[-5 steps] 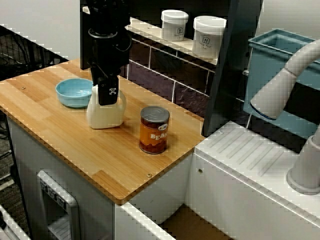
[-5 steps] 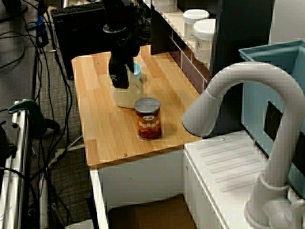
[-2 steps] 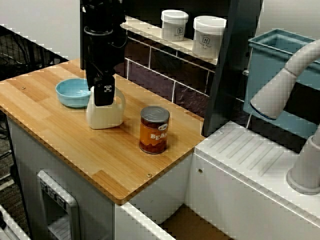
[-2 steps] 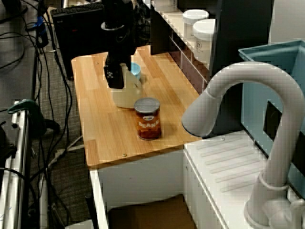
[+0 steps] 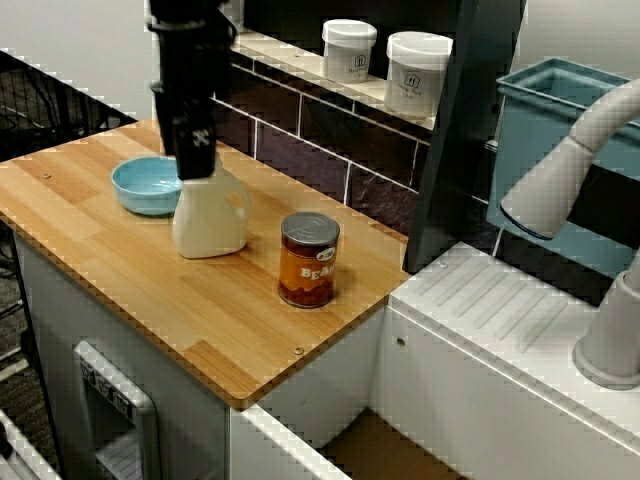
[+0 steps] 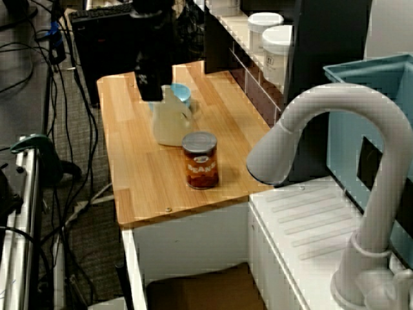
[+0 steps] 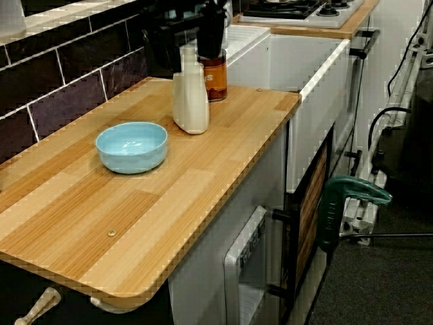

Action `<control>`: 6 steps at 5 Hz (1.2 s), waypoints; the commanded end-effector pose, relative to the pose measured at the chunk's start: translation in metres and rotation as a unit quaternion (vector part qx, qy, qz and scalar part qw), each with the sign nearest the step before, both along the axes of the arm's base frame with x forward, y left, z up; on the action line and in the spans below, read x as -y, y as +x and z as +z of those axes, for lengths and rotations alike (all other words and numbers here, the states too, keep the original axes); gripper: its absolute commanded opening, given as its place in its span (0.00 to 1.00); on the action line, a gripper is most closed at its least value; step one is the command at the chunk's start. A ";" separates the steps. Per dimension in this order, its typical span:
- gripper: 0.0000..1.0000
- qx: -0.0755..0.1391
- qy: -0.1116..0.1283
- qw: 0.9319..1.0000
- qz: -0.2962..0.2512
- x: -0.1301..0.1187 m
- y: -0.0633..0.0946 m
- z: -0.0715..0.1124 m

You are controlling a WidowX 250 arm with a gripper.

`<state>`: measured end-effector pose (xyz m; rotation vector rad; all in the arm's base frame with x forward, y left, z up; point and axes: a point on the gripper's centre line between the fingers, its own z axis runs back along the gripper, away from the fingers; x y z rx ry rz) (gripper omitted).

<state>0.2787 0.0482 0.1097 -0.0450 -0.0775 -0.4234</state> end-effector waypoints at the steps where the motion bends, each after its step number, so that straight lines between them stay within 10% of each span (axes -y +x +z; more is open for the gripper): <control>1: 1.00 0.069 0.022 0.996 0.053 -0.052 -0.007 0.034; 4: 1.00 0.098 0.116 0.966 0.208 -0.095 0.020 0.014; 6: 1.00 0.068 0.105 0.969 0.211 -0.111 0.038 -0.005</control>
